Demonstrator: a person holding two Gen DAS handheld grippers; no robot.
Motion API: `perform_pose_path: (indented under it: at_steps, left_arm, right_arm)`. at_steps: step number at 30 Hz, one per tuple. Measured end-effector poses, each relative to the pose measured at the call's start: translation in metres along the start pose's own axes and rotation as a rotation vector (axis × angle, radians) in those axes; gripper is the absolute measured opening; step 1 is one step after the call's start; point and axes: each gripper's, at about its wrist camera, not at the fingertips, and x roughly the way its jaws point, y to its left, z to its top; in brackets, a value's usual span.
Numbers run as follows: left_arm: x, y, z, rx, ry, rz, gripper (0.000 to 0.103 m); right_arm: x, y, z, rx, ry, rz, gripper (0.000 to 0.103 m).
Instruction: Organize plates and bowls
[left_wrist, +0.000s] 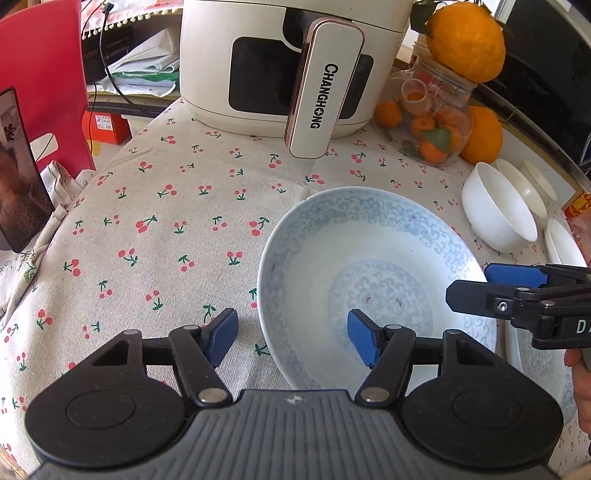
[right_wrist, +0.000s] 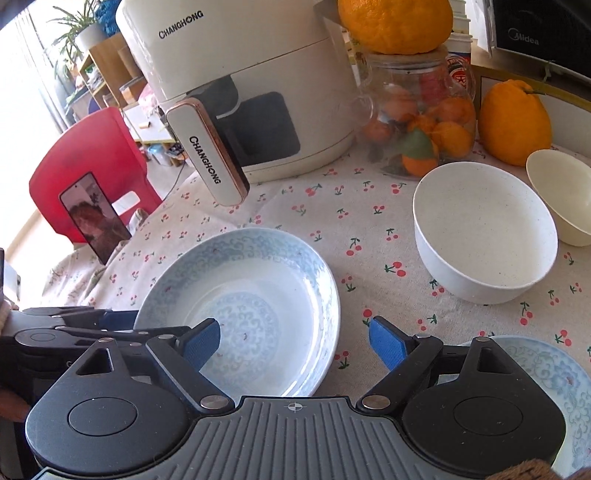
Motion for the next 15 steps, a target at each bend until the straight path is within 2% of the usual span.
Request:
perform_pose_path:
  at_steps: [1, 3, 4, 6, 8, 15]
  left_arm:
    - [0.0009, -0.0006, 0.0003, 0.002, -0.001, -0.003, 0.055]
    - [0.0001, -0.0015, -0.0001, 0.007, -0.001, -0.015, 0.046]
    - [-0.0002, -0.0019, -0.0002, 0.010, -0.001, -0.019, 0.044]
    - [-0.0007, -0.0034, -0.0008, 0.018, -0.005, -0.011, 0.040]
    - [-0.0009, -0.0029, -0.0012, 0.021, -0.008, -0.001, 0.039]
    - [-0.0019, 0.0034, 0.0004, -0.022, -0.011, 0.014, 0.025]
  right_arm:
    - [0.0021, 0.0004, -0.0006, -0.005, 0.004, -0.004, 0.087]
    - [0.0041, 0.0010, -0.0014, -0.018, 0.006, -0.010, 0.076]
    - [0.0047, 0.0013, -0.0015, -0.023, 0.005, -0.009, 0.073]
    - [0.0056, 0.0010, -0.0016, -0.027, 0.007, -0.007, 0.057]
    - [0.0080, 0.0008, -0.0013, -0.025, 0.012, -0.008, 0.048]
    - [0.0089, -0.0038, -0.0006, -0.010, 0.004, -0.044, 0.029]
